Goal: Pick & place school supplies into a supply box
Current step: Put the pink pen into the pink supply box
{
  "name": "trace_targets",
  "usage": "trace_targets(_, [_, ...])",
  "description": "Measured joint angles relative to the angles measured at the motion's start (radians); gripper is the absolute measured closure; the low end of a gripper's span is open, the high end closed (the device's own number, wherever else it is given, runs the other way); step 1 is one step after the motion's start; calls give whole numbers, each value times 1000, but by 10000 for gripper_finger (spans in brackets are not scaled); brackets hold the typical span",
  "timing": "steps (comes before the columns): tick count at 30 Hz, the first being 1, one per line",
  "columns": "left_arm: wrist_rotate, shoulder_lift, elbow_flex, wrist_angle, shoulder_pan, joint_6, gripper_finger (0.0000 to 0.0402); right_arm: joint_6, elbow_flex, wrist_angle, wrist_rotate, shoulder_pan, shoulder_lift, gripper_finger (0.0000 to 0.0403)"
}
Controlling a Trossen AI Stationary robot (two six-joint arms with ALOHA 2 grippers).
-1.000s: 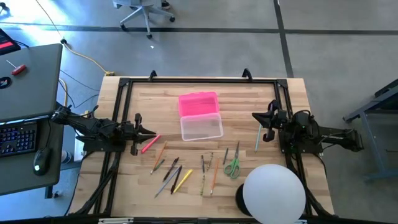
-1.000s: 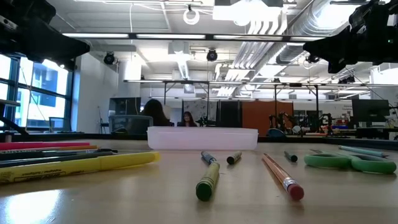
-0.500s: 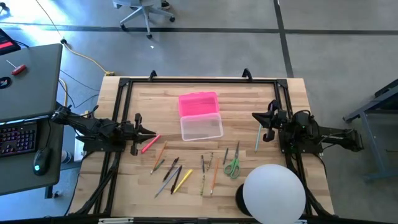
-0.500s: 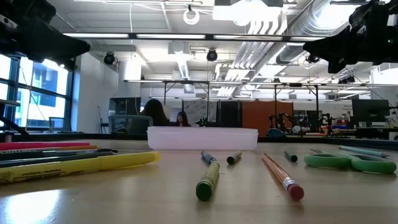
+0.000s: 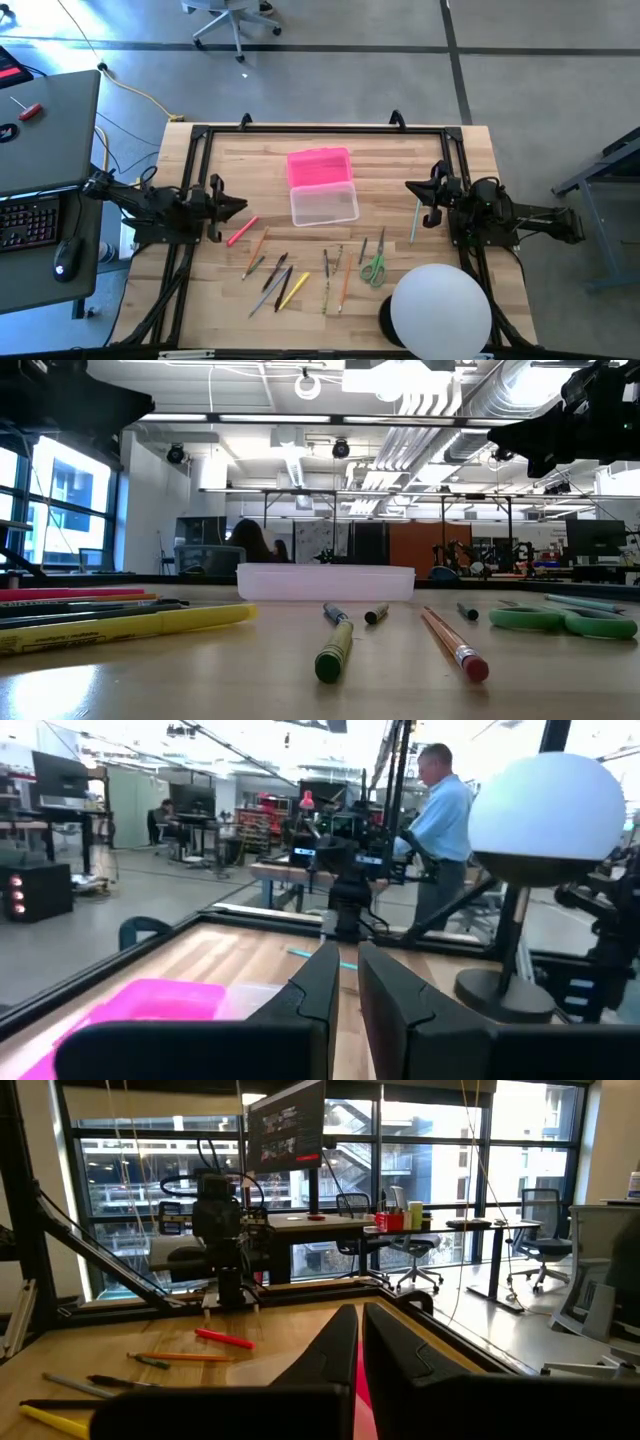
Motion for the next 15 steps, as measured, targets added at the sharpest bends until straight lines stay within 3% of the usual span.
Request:
trace_targets(3, [-47,0,0,-1,0,-33,328,0,0,0,0,0,0,403])
trace_targets(9, [-266,13,2,-106,0,-28,328,0,0,0,0,0,0,403])
trace_targets(12, [-276,44,3,-216,0,-143,328,0,0,0,0,0,0,403])
trace_targets(15, [-245,123,4,-218,0,-274,328,0,0,7,0,0,0,403])
